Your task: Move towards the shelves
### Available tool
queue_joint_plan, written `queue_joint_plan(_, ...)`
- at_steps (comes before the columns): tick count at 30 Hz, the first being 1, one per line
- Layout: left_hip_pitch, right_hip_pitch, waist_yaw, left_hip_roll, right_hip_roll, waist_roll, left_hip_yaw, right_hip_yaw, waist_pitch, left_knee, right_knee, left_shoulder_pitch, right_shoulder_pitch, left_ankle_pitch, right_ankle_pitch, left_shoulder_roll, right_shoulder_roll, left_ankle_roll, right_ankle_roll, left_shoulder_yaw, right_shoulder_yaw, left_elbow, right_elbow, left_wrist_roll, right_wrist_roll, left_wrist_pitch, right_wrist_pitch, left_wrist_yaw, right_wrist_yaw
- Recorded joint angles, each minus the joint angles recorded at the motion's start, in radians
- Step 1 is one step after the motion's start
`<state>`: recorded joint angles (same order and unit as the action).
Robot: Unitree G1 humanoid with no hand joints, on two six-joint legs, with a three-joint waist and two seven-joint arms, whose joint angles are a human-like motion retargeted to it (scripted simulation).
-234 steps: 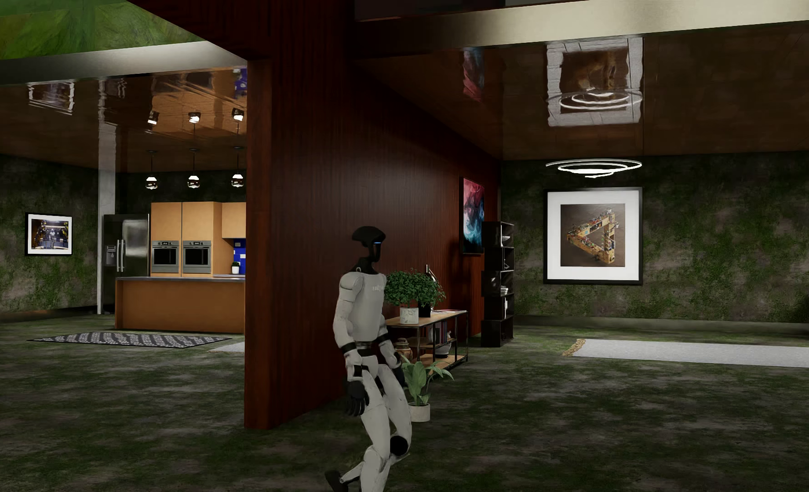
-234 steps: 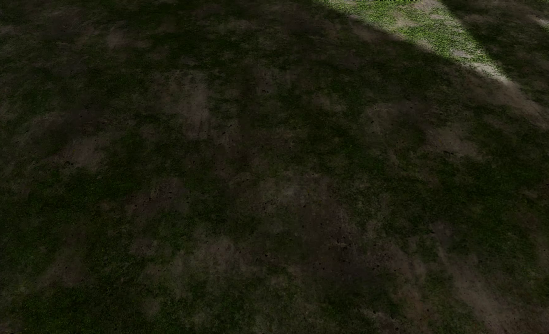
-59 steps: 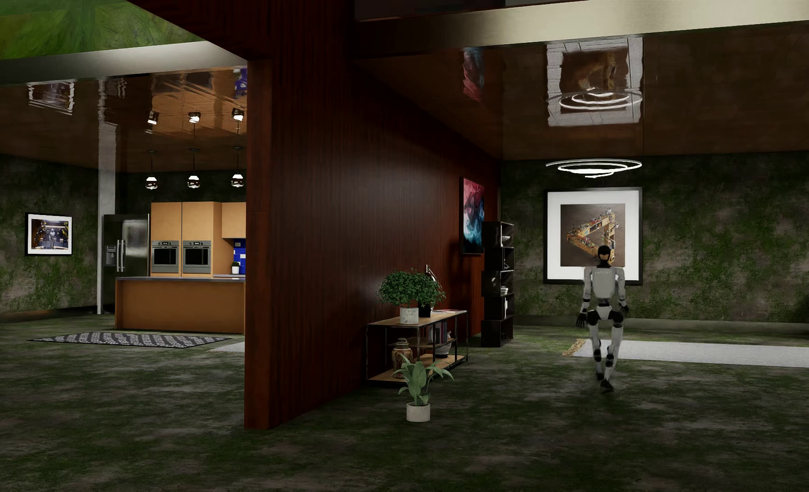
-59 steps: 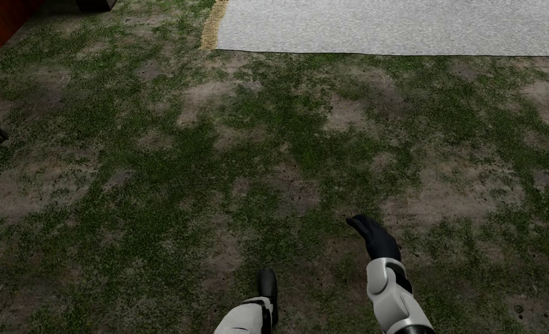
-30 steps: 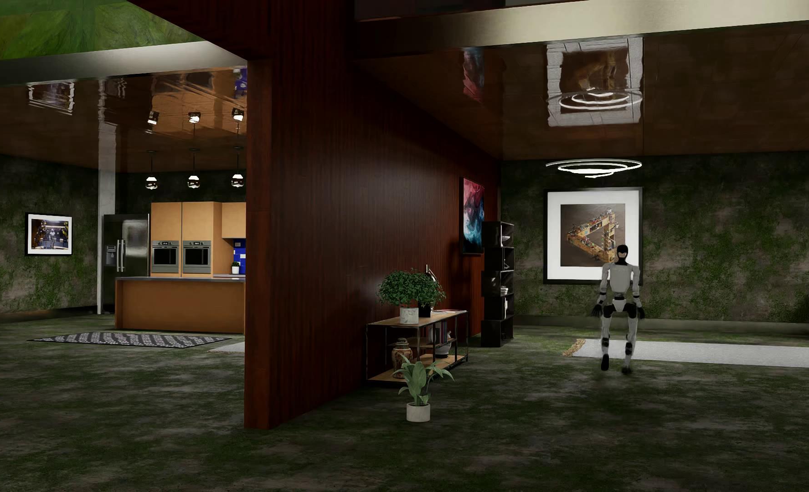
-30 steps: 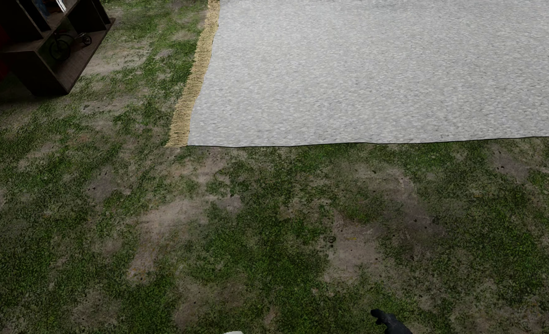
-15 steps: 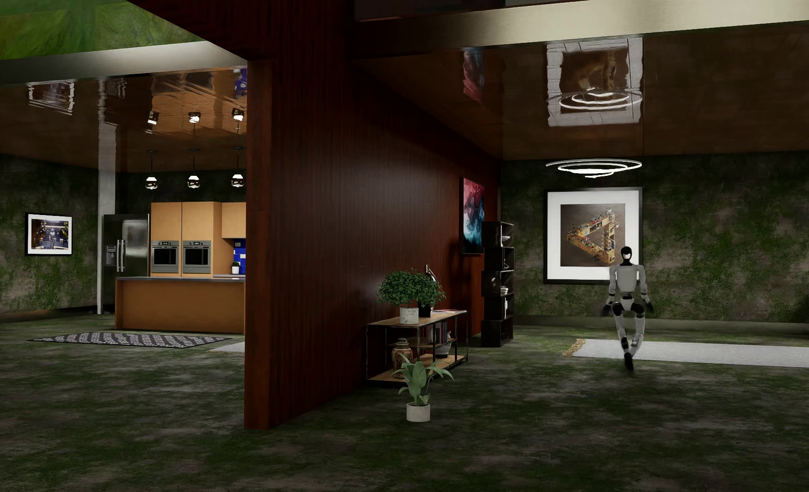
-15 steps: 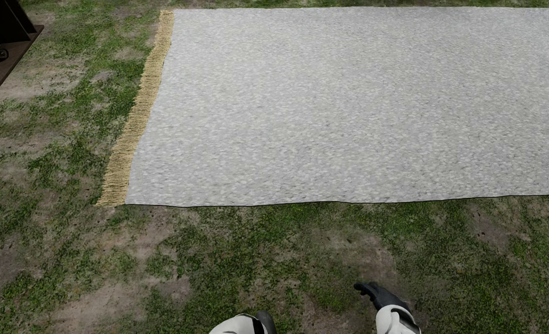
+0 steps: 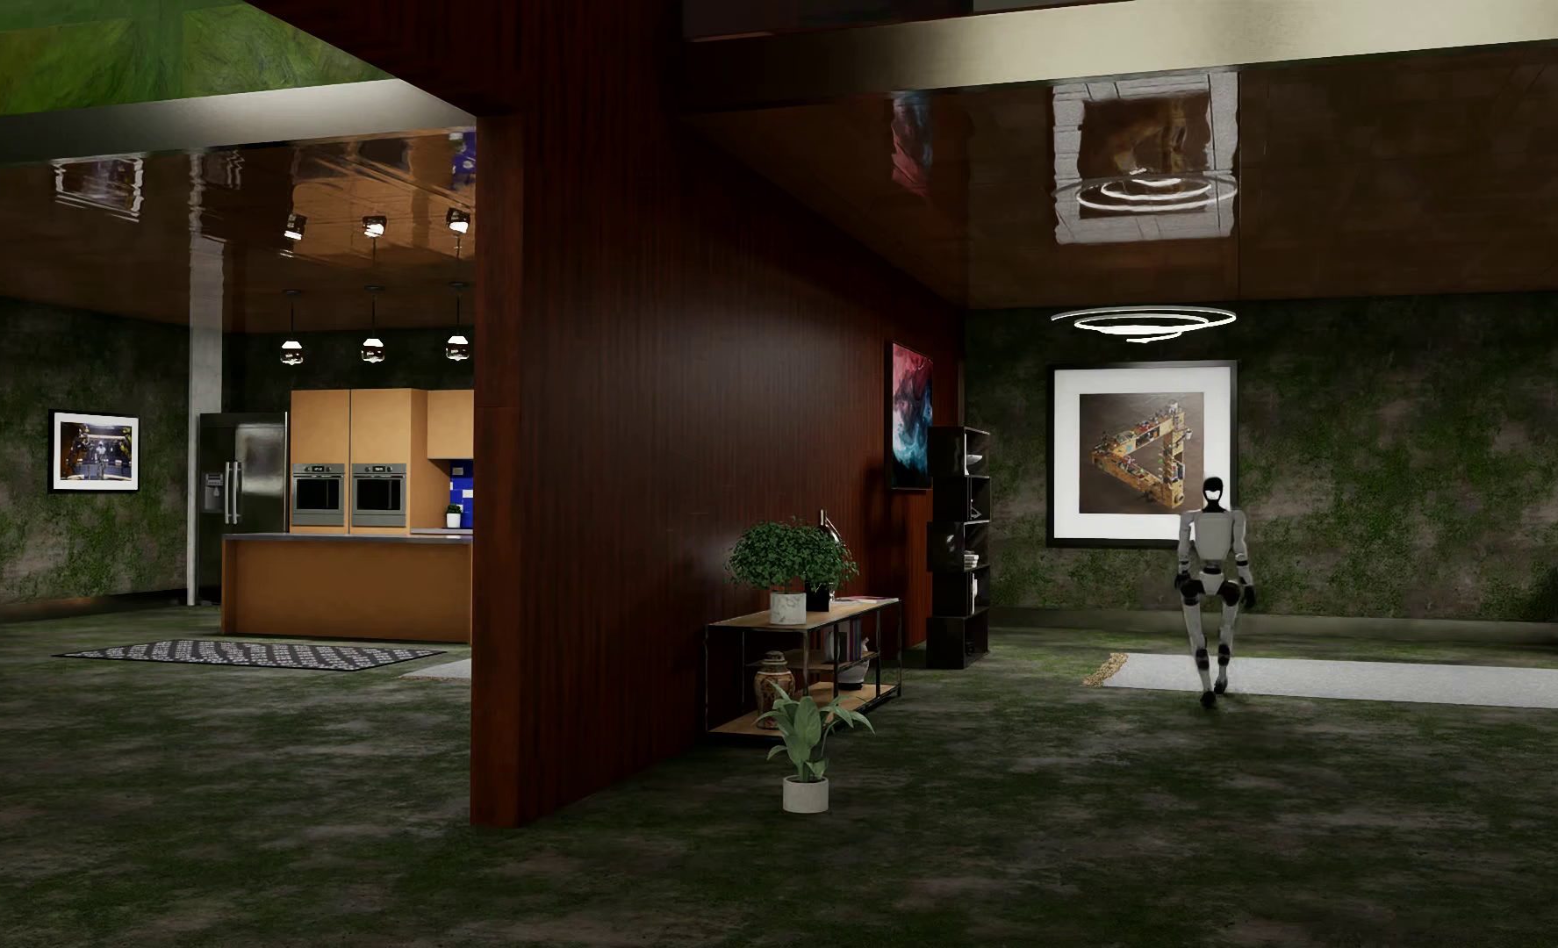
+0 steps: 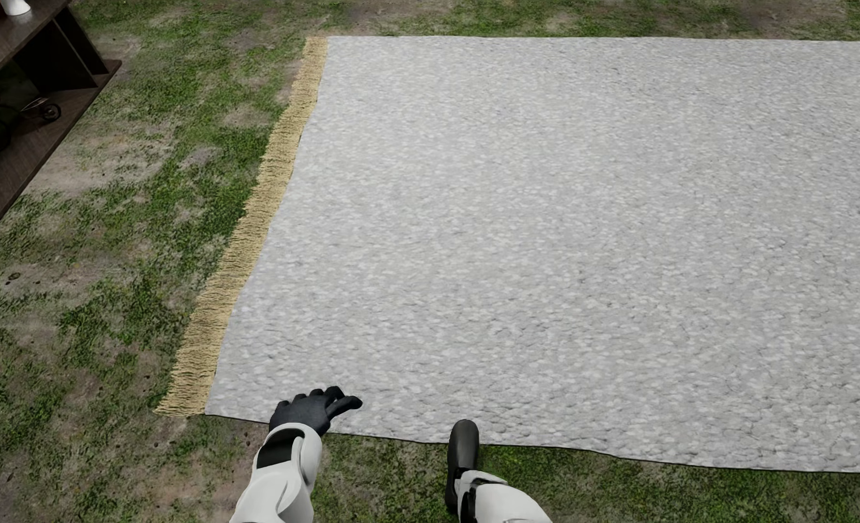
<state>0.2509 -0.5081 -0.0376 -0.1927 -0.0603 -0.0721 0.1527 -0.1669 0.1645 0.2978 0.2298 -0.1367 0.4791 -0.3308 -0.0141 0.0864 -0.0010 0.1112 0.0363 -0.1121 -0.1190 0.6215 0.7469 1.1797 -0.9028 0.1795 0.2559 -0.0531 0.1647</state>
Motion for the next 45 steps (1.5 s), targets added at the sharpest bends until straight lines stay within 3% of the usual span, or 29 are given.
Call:
queue_joint_plan(1, 0.043, 0.003, -0.006, 0.009, 0.006, 0.008, -0.012, 0.016, 0.001, 0.032, 0.085, 0.015, -0.005, 0.029, 0.037, 0.011, 0.009, -0.002, -0.061, -0.012, -0.016, 0.044, -0.023, 0.011, -0.004, 0.014, 0.002, 0.003, -0.016)
queue_joint_plan(2, 0.072, 0.018, -0.011, 0.024, -0.009, 0.020, -0.025, 0.004, 0.002, 0.085, 0.163, 0.026, -0.002, 0.081, 0.100, 0.017, 0.025, -0.014, -0.081, -0.031, -0.048, 0.114, -0.056, 0.036, 0.009, 0.044, -0.001, -0.016, -0.061)
queue_joint_plan(3, 0.068, 0.028, -0.016, 0.050, -0.025, 0.036, -0.029, -0.019, 0.006, 0.189, 0.252, 0.040, -0.006, 0.158, 0.083, 0.025, 0.039, -0.028, -0.126, -0.053, -0.078, 0.188, -0.079, 0.087, 0.025, 0.088, -0.004, -0.058, -0.116)
queue_joint_plan(4, 0.024, 0.040, -0.019, 0.091, -0.033, 0.055, -0.018, -0.044, 0.010, 0.348, 0.330, 0.065, -0.025, 0.260, 0.016, 0.029, 0.050, -0.034, -0.130, -0.058, -0.104, 0.244, -0.084, 0.126, 0.049, 0.128, -0.004, -0.093, -0.166)
queue_joint_plan(6, -0.134, 0.109, -0.012, 0.201, -0.022, 0.095, -0.004, -0.093, 0.019, 0.736, 0.386, 0.141, -0.119, 0.437, -0.094, 0.045, 0.045, -0.187, -0.121, -0.049, -0.139, 0.292, -0.033, 0.175, 0.098, 0.150, 0.011, -0.169, -0.202)
queue_joint_plan(7, -0.226, 0.156, -0.001, 0.254, -0.009, 0.114, -0.004, -0.105, 0.024, 0.882, 0.381, 0.193, -0.188, 0.459, -0.131, 0.053, 0.017, -0.171, -0.114, -0.036, -0.123, 0.275, 0.013, 0.185, 0.084, 0.135, 0.026, -0.186, -0.177)
queue_joint_plan(9, -0.406, 0.258, 0.028, 0.320, 0.026, 0.142, -0.004, -0.104, 0.029, 1.037, 0.338, 0.322, -0.348, 0.372, -0.178, 0.055, -0.059, -0.120, -0.101, 0.031, -0.041, 0.200, 0.109, 0.153, -0.028, 0.085, 0.057, -0.163, -0.102)
queue_joint_plan(11, -0.553, 0.362, 0.060, 0.362, 0.066, 0.155, -0.007, -0.086, 0.029, 1.009, 0.279, 0.438, -0.503, 0.358, -0.215, 0.008, -0.107, -0.115, -0.091, 0.144, 0.068, 0.128, 0.137, 0.075, -0.149, 0.101, 0.020, -0.117, -0.058)
queue_joint_plan(12, -0.610, 0.407, 0.077, 0.383, 0.080, 0.159, 0.005, -0.074, 0.027, 0.928, 0.255, 0.476, -0.563, 0.346, -0.236, -0.014, -0.120, -0.090, -0.084, 0.189, 0.084, 0.104, 0.106, 0.039, -0.164, 0.111, -0.009, -0.103, -0.082)
queue_joint_plan(14, -0.675, 0.494, 0.107, 0.423, 0.100, 0.164, 0.076, -0.060, 0.023, 0.646, 0.210, 0.523, -0.650, 0.327, -0.281, -0.045, -0.118, -0.034, -0.070, 0.234, 0.055, 0.082, 0.012, 0.007, -0.080, 0.116, -0.069, -0.085, -0.150)
queue_joint_plan(15, -0.677, 0.535, 0.118, 0.428, 0.109, 0.166, 0.133, -0.060, 0.021, 0.440, 0.186, 0.533, -0.675, 0.341, -0.303, -0.052, -0.113, -0.046, -0.062, 0.234, 0.034, 0.085, -0.042, 0.020, -0.009, 0.116, -0.102, -0.095, -0.187)
queue_joint_plan(17, -0.655, 0.636, 0.127, 0.355, 0.131, 0.164, 0.185, -0.076, 0.013, -0.036, 0.098, 0.528, -0.699, 0.417, -0.329, -0.060, -0.121, -0.111, -0.048, 0.221, 0.031, 0.099, -0.147, 0.066, 0.106, 0.115, -0.145, -0.124, -0.220)
queue_joint_plan(18, -0.682, 0.690, 0.126, 0.313, 0.144, 0.159, 0.146, -0.090, 0.011, -0.156, 0.059, 0.522, -0.697, 0.379, -0.347, -0.060, -0.128, -0.190, -0.040, 0.214, 0.044, 0.101, -0.192, 0.090, 0.133, 0.110, -0.156, -0.138, -0.227)
queue_joint_plan(19, -0.710, 0.730, 0.124, 0.288, 0.152, 0.154, 0.121, -0.111, 0.009, -0.180, 0.049, 0.512, -0.686, 0.321, -0.372, -0.059, -0.141, -0.179, -0.030, 0.205, 0.059, 0.104, -0.230, 0.116, 0.136, 0.103, -0.158, -0.149, -0.237)
queue_joint_plan(20, -0.719, 0.766, 0.118, 0.285, 0.158, 0.149, 0.177, -0.139, 0.006, -0.132, 0.059, 0.502, -0.664, 0.346, -0.400, -0.061, -0.147, -0.136, -0.018, 0.204, 0.067, 0.105, -0.252, 0.134, 0.136, 0.099, -0.154, -0.148, -0.252)
queue_joint_plan(21, -0.721, 0.794, 0.117, 0.305, 0.157, 0.140, 0.245, -0.153, 0.005, -0.032, 0.087, 0.497, -0.638, 0.362, -0.418, -0.071, -0.149, -0.142, -0.008, 0.215, 0.086, 0.099, -0.253, 0.140, 0.122, 0.105, -0.145, -0.130, -0.258)
queue_joint_plan(24, -0.666, 0.821, 0.146, 0.323, 0.095, 0.095, 0.311, -0.123, 0.001, 0.114, 0.279, 0.495, -0.563, 0.411, -0.262, -0.145, -0.141, 0.112, -0.011, 0.295, 0.161, 0.055, -0.127, 0.085, 0.050, 0.138, -0.077, -0.034, -0.224)
queue_joint_plan(26, -0.625, 0.701, 0.154, 0.290, -0.005, 0.053, 0.315, -0.101, 0.004, 0.196, 0.634, 0.457, -0.491, 0.321, -0.046, -0.181, -0.131, 0.116, 0.007, 0.329, 0.173, 0.081, 0.000, 0.040, 0.012, 0.144, -0.003, 0.037, -0.170)
queue_joint_plan(27, -0.592, 0.605, 0.148, 0.264, -0.046, 0.034, 0.306, -0.072, 0.005, 0.209, 0.828, 0.417, -0.451, 0.279, 0.063, -0.178, -0.118, 0.104, -0.020, 0.321, 0.156, 0.117, 0.056, 0.053, 0.011, 0.166, 0.033, 0.058, -0.129)
queue_joint_plan(28, -0.549, 0.514, 0.138, 0.232, -0.086, 0.019, 0.294, -0.044, 0.005, 0.202, 0.971, 0.369, -0.408, 0.248, 0.058, -0.174, -0.109, 0.091, -0.010, 0.300, 0.135, 0.149, 0.097, 0.076, 0.007, 0.179, 0.059, 0.085, -0.090)
queue_joint_plan(29, -0.495, 0.426, 0.126, 0.200, -0.116, 0.006, 0.276, -0.019, 0.005, 0.174, 1.069, 0.319, -0.356, 0.227, -0.002, -0.167, -0.094, 0.080, -0.058, 0.283, 0.107, 0.182, 0.114, 0.100, 0.011, 0.180, 0.070, 0.130, -0.072)
queue_joint_plan(31, -0.391, 0.262, 0.093, 0.140, -0.172, -0.009, 0.219, 0.023, 0.002, 0.110, 1.142, 0.222, -0.250, 0.194, -0.023, -0.166, -0.079, 0.057, -0.074, 0.267, 0.042, 0.186, 0.104, 0.088, 0.015, 0.158, 0.069, 0.179, -0.071)
queue_joint_plan(34, -0.257, 0.074, 0.045, 0.077, -0.199, -0.017, 0.117, 0.077, -0.009, 0.043, 0.934, 0.107, -0.115, 0.136, -0.029, -0.147, -0.048, 0.031, -0.099, 0.200, -0.082, 0.108, 0.039, 0.023, 0.056, 0.073, 0.036, 0.164, -0.101)
queue_joint_plan(37, -0.153, 0.036, 0.023, 0.044, -0.170, -0.022, 0.037, 0.108, -0.016, -0.008, 0.323, 0.014, -0.071, 0.068, 0.005, -0.096, -0.024, 0.008, -0.068, 0.091, -0.141, 0.014, 0.005, 0.023, 0.056, 0.026, 0.031, 0.095, -0.089)
queue_joint_plan(39, -0.088, 0.060, 0.022, 0.040, -0.115, -0.018, -0.004, 0.186, -0.017, -0.012, -0.052, -0.010, -0.071, 0.008, -0.029, -0.080, -0.005, -0.012, 0.021, 0.052, -0.161, -0.026, -0.017, 0.023, 0.044, 0.040, 0.028, 0.093, -0.101)
queue_joint_plan(40, -0.060, 0.047, 0.025, 0.049, -0.097, -0.016, -0.012, 0.156, -0.014, 0.009, -0.067, -0.005, -0.080, -0.021, -0.025, -0.073, 0.002, -0.028, 0.083, 0.047, -0.162, -0.032, -0.023, 0.012, 0.034, 0.053, 0.031, 0.093, -0.104)
queue_joint_plan(42, 0.013, 0.041, 0.025, 0.088, -0.048, -0.002, -0.012, 0.183, -0.010, 0.069, 0.080, 0.038, -0.111, -0.030, 0.102, -0.055, 0.019, -0.062, 0.004, 0.047, -0.163, -0.013, -0.040, 0.008, 0.023, 0.107, 0.026, 0.086, -0.119)
queue_joint_plan(43, 0.041, 0.045, 0.024, 0.111, -0.039, 0.008, -0.019, 0.178, -0.008, 0.117, 0.180, 0.067, -0.120, 0.014, 0.130, -0.051, 0.032, -0.070, 0.019, 0.047, -0.174, 0.016, -0.055, 0.007, 0.031, 0.131, 0.027, 0.081, -0.140)
queue_joint_plan(45, -0.002, 0.068, 0.022, 0.179, -0.045, 0.038, -0.039, 0.113, 0.001, 0.356, 0.349, 0.110, -0.137, 0.198, -0.008, -0.037, 0.064, -0.069, -0.014, 0.035, -0.198, 0.128, -0.084, 0.040, 0.070, 0.176, 0.011, 0.032, -0.196)
